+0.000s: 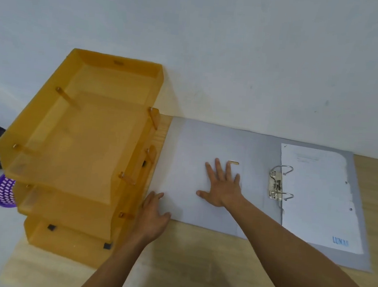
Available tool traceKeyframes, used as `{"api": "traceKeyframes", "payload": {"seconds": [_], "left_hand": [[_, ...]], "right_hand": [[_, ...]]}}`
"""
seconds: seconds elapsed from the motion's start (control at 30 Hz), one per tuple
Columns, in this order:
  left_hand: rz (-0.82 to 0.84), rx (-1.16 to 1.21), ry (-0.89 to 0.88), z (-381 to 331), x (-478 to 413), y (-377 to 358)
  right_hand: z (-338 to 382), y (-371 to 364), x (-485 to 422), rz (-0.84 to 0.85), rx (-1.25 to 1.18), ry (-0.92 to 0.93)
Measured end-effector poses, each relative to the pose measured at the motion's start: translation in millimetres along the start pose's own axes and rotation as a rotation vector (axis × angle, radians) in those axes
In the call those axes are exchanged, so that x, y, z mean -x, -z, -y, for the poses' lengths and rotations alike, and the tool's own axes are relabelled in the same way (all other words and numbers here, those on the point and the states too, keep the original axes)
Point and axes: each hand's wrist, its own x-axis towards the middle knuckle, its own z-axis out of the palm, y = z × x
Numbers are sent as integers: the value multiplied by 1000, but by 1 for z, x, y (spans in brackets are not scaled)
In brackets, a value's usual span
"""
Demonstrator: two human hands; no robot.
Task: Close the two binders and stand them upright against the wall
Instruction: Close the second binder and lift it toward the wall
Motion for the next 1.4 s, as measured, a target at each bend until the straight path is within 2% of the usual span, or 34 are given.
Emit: {"api": "traceKeyframes", "payload": {"seconds": [0.2,0.3,0.37,0.47,0.5,0.67,0.77,0.93,1.1,1.17,1.27,1.33,1.4], "left_hand": [[-118,-49,40,5,-3,-9],[-186,41,34,-7,-4,-18],[-202,96,89,-12,-1,-25],[-185,230,209,-8,8,-29],[-162,311,201,-4,11,-28],[-52,517,60,0,46,-22],[-64,601,-48,-11,70,-15],[-155,558,-176,-35,101,13],[-218,473,-321,-92,124,36],[-177,448,-377,-118,131,29],[20,505,-443,-152,141,-2],[129,554,-445,-171,148,-26],[169,543,-436,-185,150,-53]], "right_hand": [[-17,-36,34,1,26,65],[-19,-54,58,11,-37,80],[-21,-60,71,32,-109,72],[-22,-64,88,64,-285,39],[-21,-66,93,54,-346,32],[-5,-61,118,-61,-624,16],[16,-44,132,-84,-697,96],[45,-14,154,-76,-824,194],[32,21,181,-162,-993,301],[17,33,192,-166,-1097,293],[-10,44,206,-115,-1256,262],[-27,49,218,-81,-1328,254],[-47,52,227,-81,-1377,261]]}}
